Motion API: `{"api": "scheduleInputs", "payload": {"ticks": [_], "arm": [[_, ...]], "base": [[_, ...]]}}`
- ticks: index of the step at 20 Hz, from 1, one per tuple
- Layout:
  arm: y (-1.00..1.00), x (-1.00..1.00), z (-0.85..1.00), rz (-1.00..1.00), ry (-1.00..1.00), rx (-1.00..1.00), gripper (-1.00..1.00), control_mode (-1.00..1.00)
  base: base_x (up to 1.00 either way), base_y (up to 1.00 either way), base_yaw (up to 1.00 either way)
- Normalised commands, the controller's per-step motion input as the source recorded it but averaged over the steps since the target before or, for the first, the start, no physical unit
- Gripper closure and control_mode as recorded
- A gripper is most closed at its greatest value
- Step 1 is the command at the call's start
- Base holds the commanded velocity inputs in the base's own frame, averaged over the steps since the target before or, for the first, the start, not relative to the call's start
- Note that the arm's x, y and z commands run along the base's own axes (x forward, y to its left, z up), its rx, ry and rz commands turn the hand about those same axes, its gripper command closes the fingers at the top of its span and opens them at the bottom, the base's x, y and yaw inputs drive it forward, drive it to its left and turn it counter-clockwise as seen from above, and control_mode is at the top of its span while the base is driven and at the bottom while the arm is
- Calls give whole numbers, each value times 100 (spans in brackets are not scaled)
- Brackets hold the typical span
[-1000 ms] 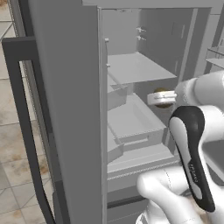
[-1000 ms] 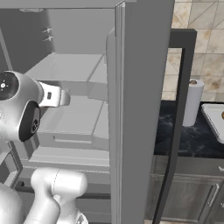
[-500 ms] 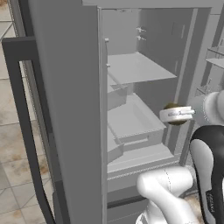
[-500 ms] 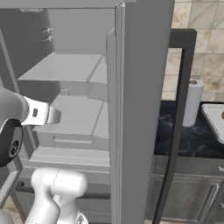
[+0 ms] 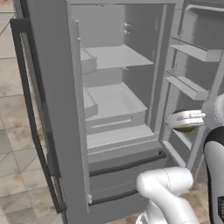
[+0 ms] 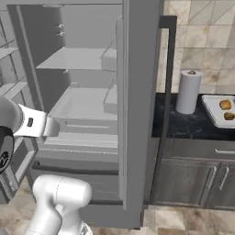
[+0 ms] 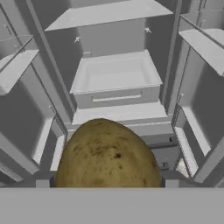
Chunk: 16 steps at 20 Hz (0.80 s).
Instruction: Place one potato and one chicken drumstick in each tupperware on the nearby counter, to pack two identical lunches.
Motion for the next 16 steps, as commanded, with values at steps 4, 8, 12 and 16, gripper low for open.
{"api": "scheduleInputs", "payload": {"ticks": [4,8,12,16], "arm": [[0,0,0,0,0,0,100,100],[0,0,0,0,0,0,100,100],[0,0,0,0,0,0,100,100],[0,0,0,0,0,0,100,100]], "base": [[-100,-55,0],[-78,-80,0],[-34,-100,-1],[-1,-100,-3]]}}
